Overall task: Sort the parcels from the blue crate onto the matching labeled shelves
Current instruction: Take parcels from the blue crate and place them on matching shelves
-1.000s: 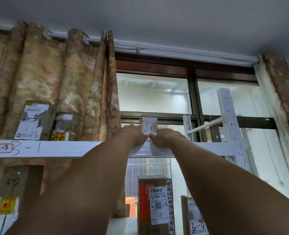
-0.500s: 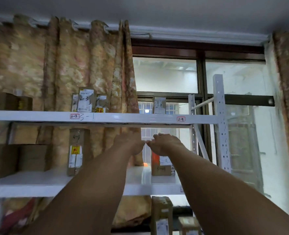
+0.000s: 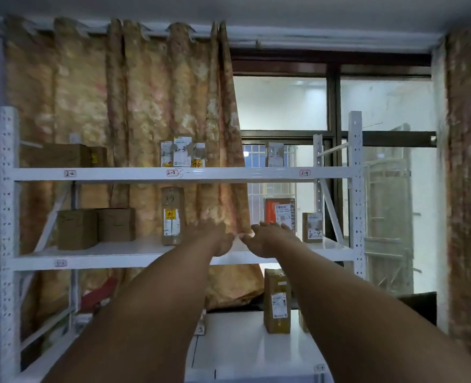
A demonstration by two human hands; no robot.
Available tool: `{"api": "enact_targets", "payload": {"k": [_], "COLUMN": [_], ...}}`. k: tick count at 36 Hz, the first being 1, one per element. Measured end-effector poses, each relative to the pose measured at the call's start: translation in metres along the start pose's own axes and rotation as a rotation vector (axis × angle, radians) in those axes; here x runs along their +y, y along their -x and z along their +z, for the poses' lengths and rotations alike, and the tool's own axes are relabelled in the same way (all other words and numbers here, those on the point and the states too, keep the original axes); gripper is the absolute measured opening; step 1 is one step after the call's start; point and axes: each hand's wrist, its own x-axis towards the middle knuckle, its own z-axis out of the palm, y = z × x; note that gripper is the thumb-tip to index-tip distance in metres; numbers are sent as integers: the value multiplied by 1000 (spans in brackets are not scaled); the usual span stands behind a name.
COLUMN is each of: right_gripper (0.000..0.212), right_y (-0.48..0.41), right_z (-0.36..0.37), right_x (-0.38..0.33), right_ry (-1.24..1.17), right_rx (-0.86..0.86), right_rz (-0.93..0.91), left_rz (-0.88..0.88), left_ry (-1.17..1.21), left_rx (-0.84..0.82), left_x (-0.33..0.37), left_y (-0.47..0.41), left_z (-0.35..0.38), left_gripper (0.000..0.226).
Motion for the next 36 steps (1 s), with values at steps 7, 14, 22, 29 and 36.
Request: {"api": "enact_targets", "payload": {"k": [7, 14, 22, 29, 36], "right_gripper": [76, 71, 66, 72, 75], "right_y": [81, 141, 197, 290, 377], "right_z": [-6, -9, -13, -6, -9], "right_x": [-51, -132, -270, -382, -454], "right_ry": [27, 14, -39, -115, -133], "right_rx": [-33, -49, -52, -170, -207], "right_rz": [51, -63, -367, -638, -827], "left_rz": [51, -7, -347, -612, -811], "left_ry": [-105, -168, -56, -196, -191], "left_rx": [-25, 19, -49, -155, -175], "left_x": [-47, -134, -253, -319, -364], "left_y": [94, 183, 300, 443, 578], "left_z": [-14, -27, -26, -29, -22], "left_gripper": [69, 70, 71, 71, 67]}}
